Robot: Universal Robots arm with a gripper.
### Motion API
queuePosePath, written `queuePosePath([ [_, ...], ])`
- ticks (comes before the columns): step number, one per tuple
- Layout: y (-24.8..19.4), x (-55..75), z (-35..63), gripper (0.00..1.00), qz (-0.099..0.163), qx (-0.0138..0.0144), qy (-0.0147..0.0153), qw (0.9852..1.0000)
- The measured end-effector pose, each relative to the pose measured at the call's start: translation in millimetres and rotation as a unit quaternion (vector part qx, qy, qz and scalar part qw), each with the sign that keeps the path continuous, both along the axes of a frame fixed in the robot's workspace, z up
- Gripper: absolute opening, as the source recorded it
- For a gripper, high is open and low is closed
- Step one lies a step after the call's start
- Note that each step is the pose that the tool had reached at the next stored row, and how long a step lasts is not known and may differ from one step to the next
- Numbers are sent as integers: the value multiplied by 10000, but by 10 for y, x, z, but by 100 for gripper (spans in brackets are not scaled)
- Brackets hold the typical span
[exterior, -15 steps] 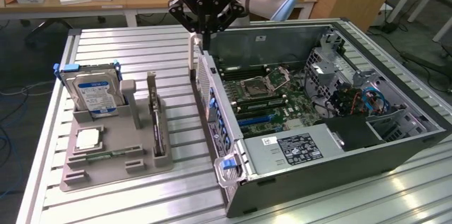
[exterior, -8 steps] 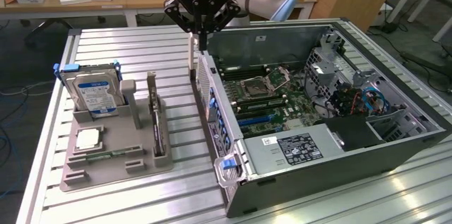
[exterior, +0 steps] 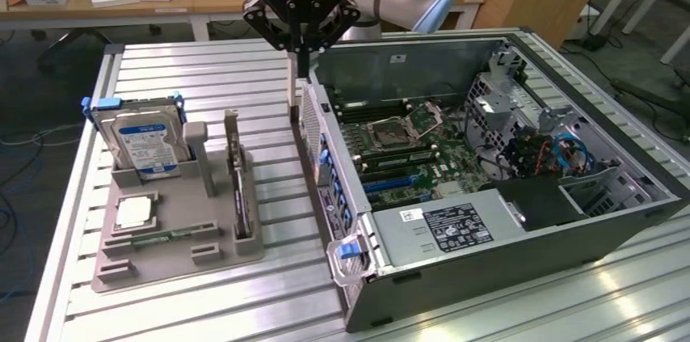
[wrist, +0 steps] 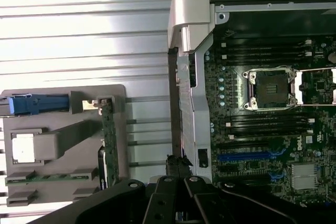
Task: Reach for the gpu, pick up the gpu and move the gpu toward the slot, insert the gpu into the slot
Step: 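Reach for the gpu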
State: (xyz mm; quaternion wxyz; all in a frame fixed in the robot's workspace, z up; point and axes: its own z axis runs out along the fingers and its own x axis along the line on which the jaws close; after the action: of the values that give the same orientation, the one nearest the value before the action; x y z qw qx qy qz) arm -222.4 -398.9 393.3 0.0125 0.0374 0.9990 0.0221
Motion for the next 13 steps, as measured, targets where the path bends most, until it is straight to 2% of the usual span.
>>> queuePosePath([
  [13,0,-118,0,10,0,0,0,10000],
])
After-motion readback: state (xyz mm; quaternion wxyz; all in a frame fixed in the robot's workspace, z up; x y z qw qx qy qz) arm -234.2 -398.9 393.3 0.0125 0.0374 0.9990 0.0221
